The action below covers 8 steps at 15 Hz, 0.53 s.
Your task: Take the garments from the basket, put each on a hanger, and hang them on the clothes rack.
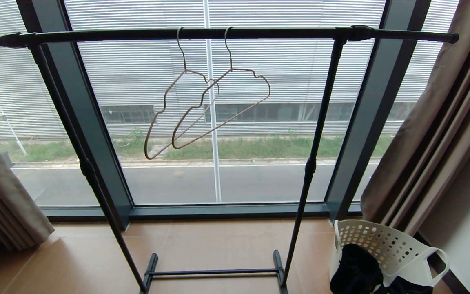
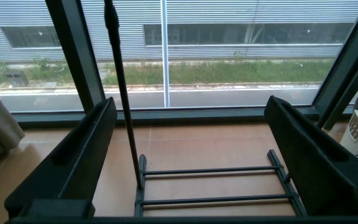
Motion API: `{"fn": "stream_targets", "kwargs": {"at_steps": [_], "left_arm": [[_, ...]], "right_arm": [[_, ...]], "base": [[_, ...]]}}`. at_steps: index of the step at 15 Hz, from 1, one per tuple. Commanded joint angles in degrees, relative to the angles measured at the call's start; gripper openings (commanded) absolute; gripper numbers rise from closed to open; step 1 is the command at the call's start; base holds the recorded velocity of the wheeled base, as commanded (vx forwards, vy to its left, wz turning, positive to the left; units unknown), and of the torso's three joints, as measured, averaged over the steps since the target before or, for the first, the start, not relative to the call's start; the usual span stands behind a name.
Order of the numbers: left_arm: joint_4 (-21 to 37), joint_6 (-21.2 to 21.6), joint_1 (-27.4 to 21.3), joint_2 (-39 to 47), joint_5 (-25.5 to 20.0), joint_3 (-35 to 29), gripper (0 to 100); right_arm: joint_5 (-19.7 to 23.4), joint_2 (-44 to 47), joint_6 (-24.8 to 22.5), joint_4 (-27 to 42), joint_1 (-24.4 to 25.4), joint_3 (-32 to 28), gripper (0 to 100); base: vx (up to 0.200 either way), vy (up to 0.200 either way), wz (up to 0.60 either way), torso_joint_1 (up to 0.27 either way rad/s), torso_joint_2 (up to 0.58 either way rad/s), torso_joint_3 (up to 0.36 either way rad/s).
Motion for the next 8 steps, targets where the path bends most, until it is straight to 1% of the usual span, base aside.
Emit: {"fn": "stream_targets", "kwargs": {"at_steps": [1, 5, 6, 8], "left_arm": [[0.0, 0.0, 0.0, 0.0, 0.0, 0.0, 100], [0.0, 0.1, 0.0, 0.0, -0.2, 0.0, 100], [0.0, 0.1, 0.0, 0.0, -0.2, 0.0, 100], [0.0, 0.2, 0.0, 0.0, -0.2, 0.0, 100]], "right_arm": [[0.0, 0.1, 0.0, 0.0, 0.0, 0.0, 100], [0.5, 0.1, -0.1, 0.0, 0.1, 0.0, 100], [0.6, 0.1, -0.1, 0.0, 0.1, 0.0, 100], [0.6, 0.1, -0.2, 0.0, 0.1, 0.0, 100]], "base": [[0.000, 0.000, 0.00, 0.000, 0.00, 0.000], [0.000, 0.000, 0.00, 0.000, 0.00, 0.000], [0.000, 0.000, 0.00, -0.061, 0.18, 0.129], [0.000, 0.000, 0.00, -0.105, 0.36, 0.242]]}}
